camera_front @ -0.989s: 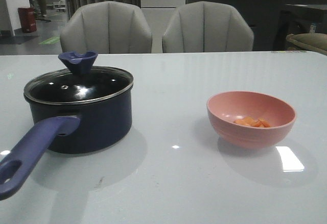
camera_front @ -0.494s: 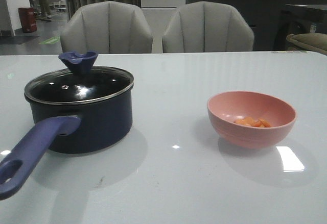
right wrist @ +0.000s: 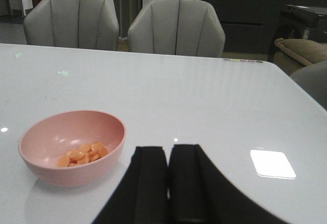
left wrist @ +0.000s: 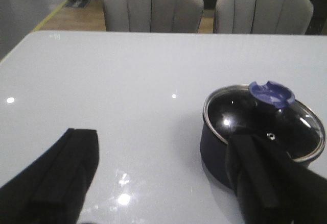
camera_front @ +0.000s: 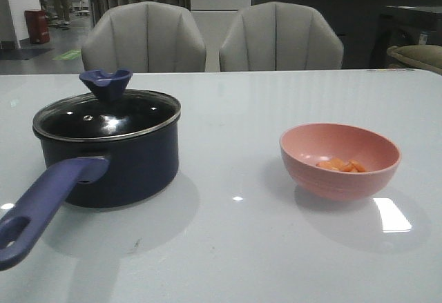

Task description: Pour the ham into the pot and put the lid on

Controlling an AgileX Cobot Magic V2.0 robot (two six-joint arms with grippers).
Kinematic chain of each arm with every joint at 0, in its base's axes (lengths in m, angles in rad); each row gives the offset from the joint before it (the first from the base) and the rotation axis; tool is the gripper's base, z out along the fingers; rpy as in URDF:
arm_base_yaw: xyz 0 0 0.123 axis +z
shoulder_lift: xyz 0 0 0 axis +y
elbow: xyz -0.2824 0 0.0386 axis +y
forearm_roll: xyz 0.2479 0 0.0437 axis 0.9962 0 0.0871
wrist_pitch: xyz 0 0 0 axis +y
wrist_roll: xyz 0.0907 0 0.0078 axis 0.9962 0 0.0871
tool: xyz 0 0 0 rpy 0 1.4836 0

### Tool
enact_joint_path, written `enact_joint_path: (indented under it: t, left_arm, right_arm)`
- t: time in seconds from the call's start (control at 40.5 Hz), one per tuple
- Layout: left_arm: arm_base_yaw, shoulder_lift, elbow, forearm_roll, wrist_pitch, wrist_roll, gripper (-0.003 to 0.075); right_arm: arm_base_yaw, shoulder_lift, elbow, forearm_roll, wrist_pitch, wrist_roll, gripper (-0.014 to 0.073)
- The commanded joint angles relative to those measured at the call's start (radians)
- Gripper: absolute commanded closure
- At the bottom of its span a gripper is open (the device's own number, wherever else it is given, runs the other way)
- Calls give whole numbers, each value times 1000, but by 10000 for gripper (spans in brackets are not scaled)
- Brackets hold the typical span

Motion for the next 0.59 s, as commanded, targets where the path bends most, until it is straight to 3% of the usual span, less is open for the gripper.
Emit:
enact_joint_path:
  t: [0.0, 0.148, 0.569]
  left_arm:
    - [-5, 71, -88, -13, 9, 0, 144]
    - [-5, 181, -201, -20, 120, 0, 144]
    - [-26, 583, -499, -79, 243, 0, 121]
  right_arm:
    - [-6, -20, -5, -15, -90, -4, 445]
    - [-6, -20, -5, -15, -90, -4, 445]
    - [-6, -21, -5, -15, -90, -4, 445]
